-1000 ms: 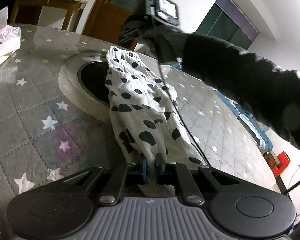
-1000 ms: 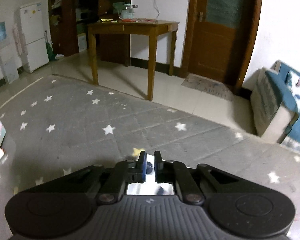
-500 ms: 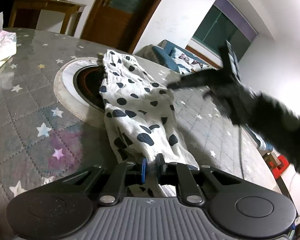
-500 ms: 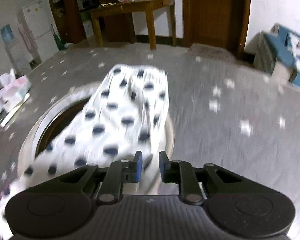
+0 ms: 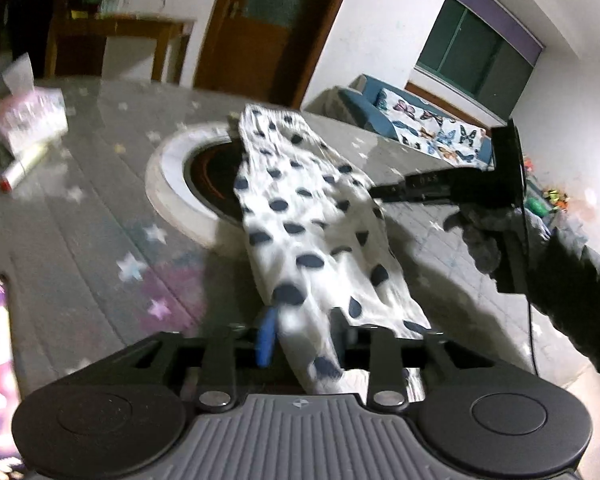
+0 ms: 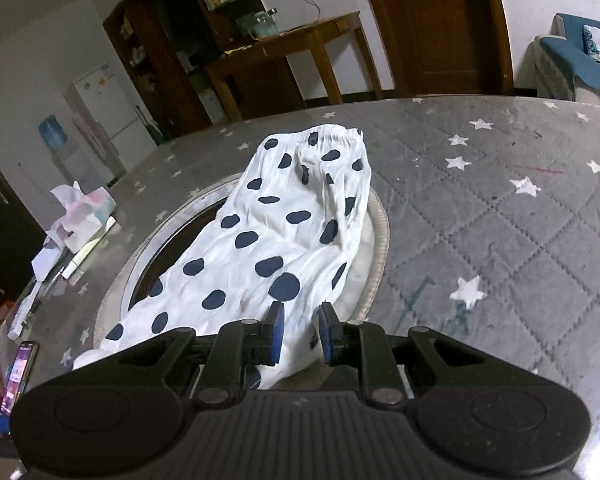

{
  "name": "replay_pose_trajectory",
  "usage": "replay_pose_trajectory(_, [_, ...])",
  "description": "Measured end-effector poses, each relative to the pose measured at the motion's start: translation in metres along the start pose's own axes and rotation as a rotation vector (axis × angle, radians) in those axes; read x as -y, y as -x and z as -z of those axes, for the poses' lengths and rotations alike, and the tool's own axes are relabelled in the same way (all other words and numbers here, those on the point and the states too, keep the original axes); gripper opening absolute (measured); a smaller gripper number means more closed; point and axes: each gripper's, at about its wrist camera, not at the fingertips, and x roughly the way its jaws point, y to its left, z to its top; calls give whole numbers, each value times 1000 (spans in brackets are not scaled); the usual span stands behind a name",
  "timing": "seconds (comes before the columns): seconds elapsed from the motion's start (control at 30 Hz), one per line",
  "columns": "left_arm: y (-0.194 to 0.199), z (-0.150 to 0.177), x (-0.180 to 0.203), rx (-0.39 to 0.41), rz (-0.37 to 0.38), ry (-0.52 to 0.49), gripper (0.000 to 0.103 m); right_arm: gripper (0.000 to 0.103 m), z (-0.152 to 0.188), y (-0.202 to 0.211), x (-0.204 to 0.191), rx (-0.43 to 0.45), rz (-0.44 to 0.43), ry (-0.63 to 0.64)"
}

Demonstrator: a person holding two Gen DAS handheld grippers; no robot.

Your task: Fold clothes

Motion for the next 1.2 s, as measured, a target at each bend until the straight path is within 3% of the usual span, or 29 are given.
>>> replay_pose_trajectory(0.1, [9, -8, 6, 53, -39, -50, 39, 18, 6, 0, 3, -1, -11, -11])
replay_pose_trajectory(0.2, [9, -16, 13, 73, -7, -77, 37, 19, 9, -2, 2, -3, -13, -2])
replay_pose_trajectory(0.27, [1, -18, 20, 61, 24, -98, 31, 18, 10, -2, 0, 2, -8, 8])
replay_pose_trajectory(0.33, [-8, -15, 22, 33, 49, -111, 30, 8, 11, -2, -3, 8, 0, 20])
replay_pose_trajectory(0.5, [-28, -9, 28, -37, 110, -142, 23, 3, 7, 17, -12, 51, 74, 71])
replay_pose_trajectory(0.6, [-41, -5, 32, -79, 147, -161, 20, 3, 6, 27, -14, 56, 138, 108])
replay_pose_trajectory(0.7, [-53, -1, 36, -121, 184, -179, 20, 4, 14, 20, -11, 4, 188, 130])
replay_pose_trajectory(0.77, [-61, 2, 38, -149, 208, -192, 20, 8, 16, 19, -10, -6, 212, 132])
replay_pose_trajectory(0.93, [-45, -19, 38, -82, 240, -207, 22, 15, 0, 32, -27, 62, 222, 170])
replay_pose_trajectory(1.1, [-58, -37, 31, -21, 173, -176, 21, 15, -23, 3, -48, 46, 194, 232])
replay_pose_trajectory(1.2, [-73, -33, 29, -65, 163, -168, 22, 15, -34, -29, -53, 18, 186, 250])
